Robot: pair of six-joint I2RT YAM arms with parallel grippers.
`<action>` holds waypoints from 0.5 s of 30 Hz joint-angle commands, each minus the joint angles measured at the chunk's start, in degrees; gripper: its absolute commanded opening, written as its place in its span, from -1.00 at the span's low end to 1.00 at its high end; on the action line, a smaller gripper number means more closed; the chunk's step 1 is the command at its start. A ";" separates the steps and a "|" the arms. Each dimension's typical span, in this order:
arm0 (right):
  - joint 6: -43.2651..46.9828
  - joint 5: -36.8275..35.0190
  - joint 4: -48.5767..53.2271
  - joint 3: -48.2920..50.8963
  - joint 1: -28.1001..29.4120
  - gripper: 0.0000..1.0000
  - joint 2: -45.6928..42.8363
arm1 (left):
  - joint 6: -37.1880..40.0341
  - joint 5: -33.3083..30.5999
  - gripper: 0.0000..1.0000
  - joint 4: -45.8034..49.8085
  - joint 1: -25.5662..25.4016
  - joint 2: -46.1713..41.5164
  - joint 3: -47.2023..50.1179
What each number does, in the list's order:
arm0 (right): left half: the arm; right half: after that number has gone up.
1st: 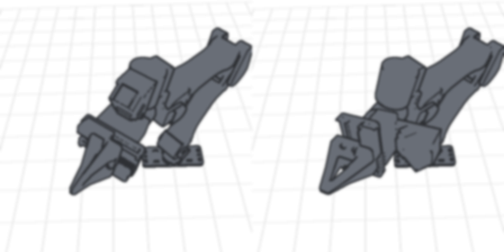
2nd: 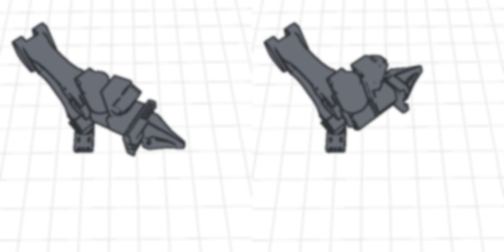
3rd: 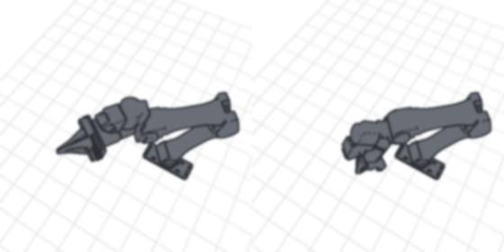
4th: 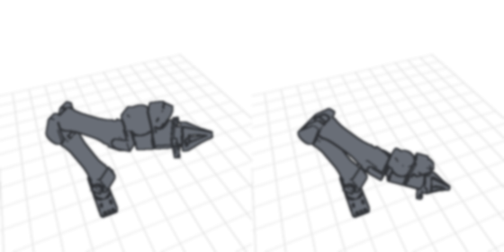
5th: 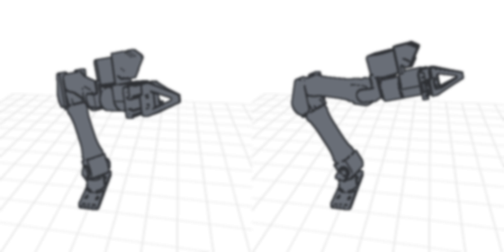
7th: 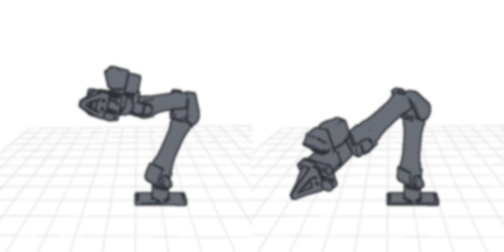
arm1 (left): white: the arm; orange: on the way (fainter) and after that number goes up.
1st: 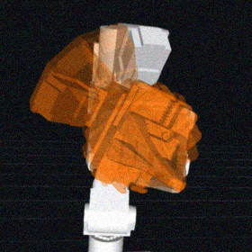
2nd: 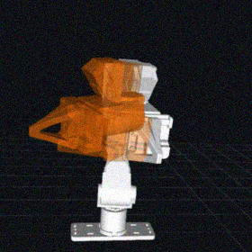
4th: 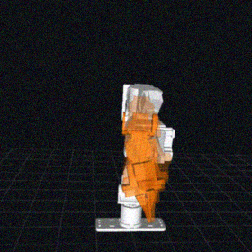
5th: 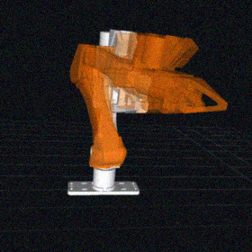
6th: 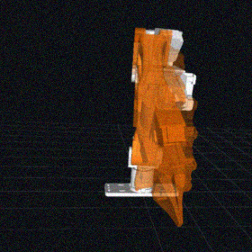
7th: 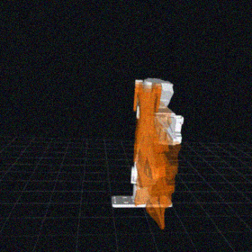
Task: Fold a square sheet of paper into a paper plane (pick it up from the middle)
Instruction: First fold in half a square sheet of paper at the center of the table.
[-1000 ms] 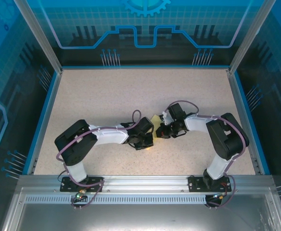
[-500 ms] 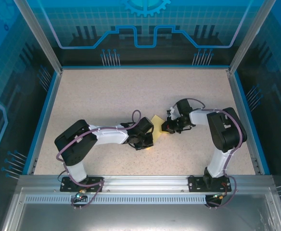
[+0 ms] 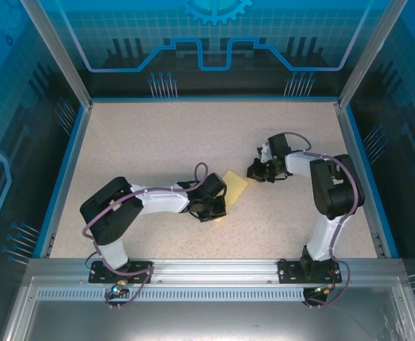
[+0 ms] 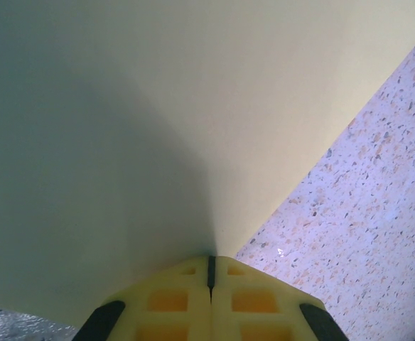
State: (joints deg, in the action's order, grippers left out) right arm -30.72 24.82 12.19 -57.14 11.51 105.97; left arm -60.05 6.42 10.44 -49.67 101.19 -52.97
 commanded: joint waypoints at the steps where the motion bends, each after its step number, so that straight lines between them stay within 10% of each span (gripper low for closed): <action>1: 0.12 1.28 -1.78 1.66 -0.18 -1.00 -7.00 | -0.26 -1.30 -1.00 9.24 -0.34 1.29 2.61; 15: 1.76 5.72 -4.10 10.31 13.98 -1.00 -4.61 | -0.94 -1.97 -1.00 10.11 -0.34 1.31 2.72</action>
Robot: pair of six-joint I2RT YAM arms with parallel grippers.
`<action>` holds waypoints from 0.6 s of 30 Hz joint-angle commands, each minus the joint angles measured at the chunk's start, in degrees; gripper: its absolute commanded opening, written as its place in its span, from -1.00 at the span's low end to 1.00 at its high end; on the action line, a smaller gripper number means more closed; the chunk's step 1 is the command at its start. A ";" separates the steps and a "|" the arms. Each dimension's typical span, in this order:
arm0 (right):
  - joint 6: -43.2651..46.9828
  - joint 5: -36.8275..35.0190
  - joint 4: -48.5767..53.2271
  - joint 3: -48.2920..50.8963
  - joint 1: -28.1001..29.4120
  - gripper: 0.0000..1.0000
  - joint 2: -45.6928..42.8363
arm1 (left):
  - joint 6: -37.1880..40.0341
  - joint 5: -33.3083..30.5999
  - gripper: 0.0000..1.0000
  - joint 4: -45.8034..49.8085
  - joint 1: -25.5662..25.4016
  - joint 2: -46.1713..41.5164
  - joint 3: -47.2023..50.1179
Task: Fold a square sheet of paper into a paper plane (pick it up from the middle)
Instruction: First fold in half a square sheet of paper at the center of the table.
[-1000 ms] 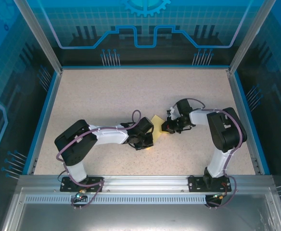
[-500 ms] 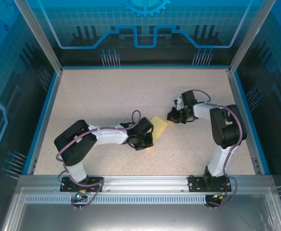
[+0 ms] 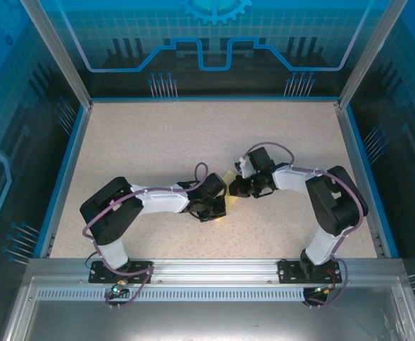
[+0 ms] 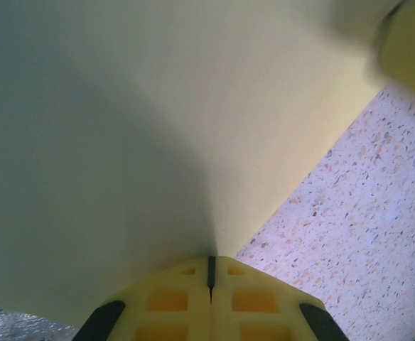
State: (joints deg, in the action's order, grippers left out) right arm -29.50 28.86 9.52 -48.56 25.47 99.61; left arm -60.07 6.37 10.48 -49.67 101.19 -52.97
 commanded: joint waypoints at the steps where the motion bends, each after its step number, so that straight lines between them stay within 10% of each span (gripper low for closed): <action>1: 0.61 1.59 -1.84 2.19 0.01 -1.00 2.05 | -0.92 -1.98 -1.00 10.22 -0.34 1.42 2.70; 18: -0.86 -9.04 -2.66 -1.35 -10.59 -1.00 5.52 | -2.36 -1.79 -1.00 13.71 -0.35 2.07 4.84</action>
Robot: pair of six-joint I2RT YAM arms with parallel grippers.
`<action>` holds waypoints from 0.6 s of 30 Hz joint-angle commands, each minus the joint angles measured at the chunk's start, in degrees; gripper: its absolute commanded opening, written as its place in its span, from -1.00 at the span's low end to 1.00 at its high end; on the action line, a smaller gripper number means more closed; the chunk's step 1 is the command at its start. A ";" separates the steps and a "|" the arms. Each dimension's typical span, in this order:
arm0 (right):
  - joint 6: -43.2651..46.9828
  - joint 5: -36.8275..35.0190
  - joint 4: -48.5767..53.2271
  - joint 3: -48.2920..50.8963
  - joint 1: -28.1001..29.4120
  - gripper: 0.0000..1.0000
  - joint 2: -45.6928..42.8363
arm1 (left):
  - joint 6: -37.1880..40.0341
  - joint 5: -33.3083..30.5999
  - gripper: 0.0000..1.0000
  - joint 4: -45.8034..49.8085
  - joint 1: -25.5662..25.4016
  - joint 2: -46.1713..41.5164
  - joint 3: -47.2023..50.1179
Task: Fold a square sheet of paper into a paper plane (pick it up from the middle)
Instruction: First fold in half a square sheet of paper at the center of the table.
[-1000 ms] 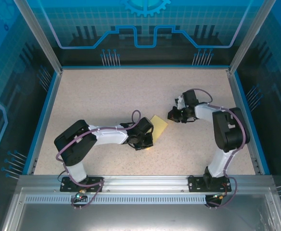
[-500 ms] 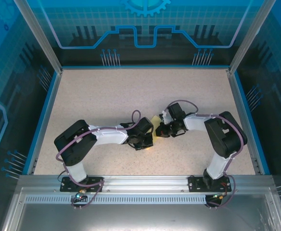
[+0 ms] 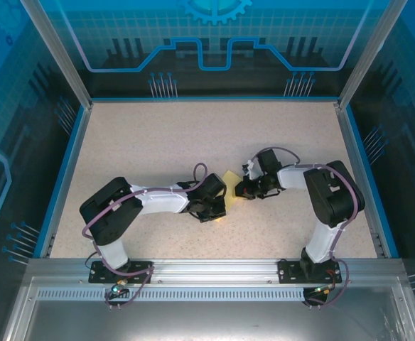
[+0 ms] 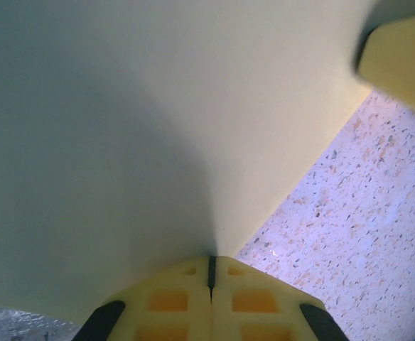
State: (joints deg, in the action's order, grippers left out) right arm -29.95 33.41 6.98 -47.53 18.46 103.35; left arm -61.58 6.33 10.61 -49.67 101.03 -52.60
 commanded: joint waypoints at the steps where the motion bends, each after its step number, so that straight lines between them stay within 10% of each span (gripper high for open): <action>1: -0.53 -13.81 0.37 -2.56 -3.96 -1.00 2.13 | -0.82 -1.76 -1.00 13.63 -0.35 2.35 4.52; 18: -2.60 -20.25 0.66 -8.46 -8.30 -1.00 1.02 | 1.84 -3.82 -1.00 14.31 -0.26 1.97 2.46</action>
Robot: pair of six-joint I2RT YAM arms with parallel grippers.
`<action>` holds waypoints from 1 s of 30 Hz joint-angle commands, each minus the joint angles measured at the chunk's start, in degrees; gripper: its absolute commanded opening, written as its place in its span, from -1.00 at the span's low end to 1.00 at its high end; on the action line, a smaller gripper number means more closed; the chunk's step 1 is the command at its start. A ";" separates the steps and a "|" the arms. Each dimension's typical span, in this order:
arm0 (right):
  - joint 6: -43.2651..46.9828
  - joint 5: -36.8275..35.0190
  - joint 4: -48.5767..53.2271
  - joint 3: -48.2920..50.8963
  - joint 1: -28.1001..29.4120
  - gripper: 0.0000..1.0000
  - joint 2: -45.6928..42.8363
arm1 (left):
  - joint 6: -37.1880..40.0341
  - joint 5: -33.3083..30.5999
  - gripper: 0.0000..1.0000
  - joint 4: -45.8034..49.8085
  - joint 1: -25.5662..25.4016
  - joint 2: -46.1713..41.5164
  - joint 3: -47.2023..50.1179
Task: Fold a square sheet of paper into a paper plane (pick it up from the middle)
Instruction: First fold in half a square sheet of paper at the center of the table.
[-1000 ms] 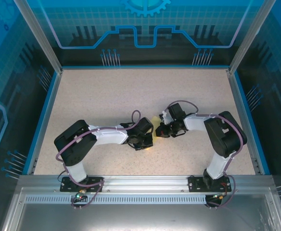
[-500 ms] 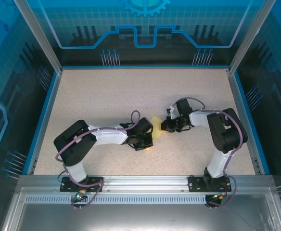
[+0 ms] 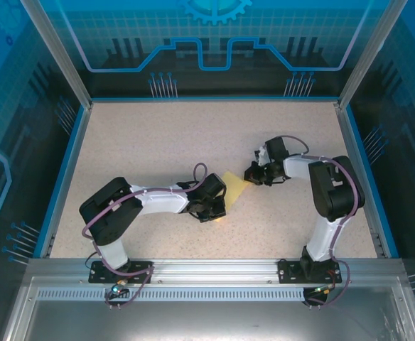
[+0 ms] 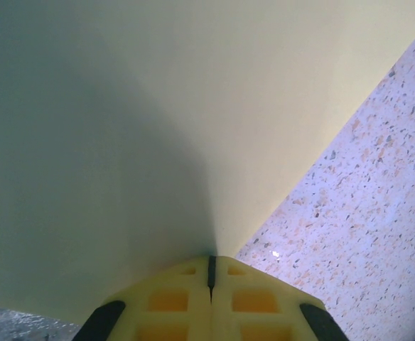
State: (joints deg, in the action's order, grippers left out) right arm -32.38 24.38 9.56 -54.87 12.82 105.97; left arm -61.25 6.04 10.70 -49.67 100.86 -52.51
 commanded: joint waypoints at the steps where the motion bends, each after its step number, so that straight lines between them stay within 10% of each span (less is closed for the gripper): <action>1: 0.11 -10.97 -1.92 -1.03 -2.69 -1.00 -2.40 | 1.72 -3.94 -1.00 14.18 -0.17 2.13 2.10; 11: -0.76 2.65 -4.88 5.83 3.92 -1.00 -10.77 | 6.75 -5.49 -1.00 7.15 2.65 1.28 -2.35; 30: -1.72 1.57 -2.84 4.84 12.34 -1.00 1.61 | 8.07 1.97 -1.00 -1.68 2.81 -1.71 3.09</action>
State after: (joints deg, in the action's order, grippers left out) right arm -35.31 29.32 3.14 -49.65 24.73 104.79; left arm -53.60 5.67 9.21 -47.33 100.62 -52.23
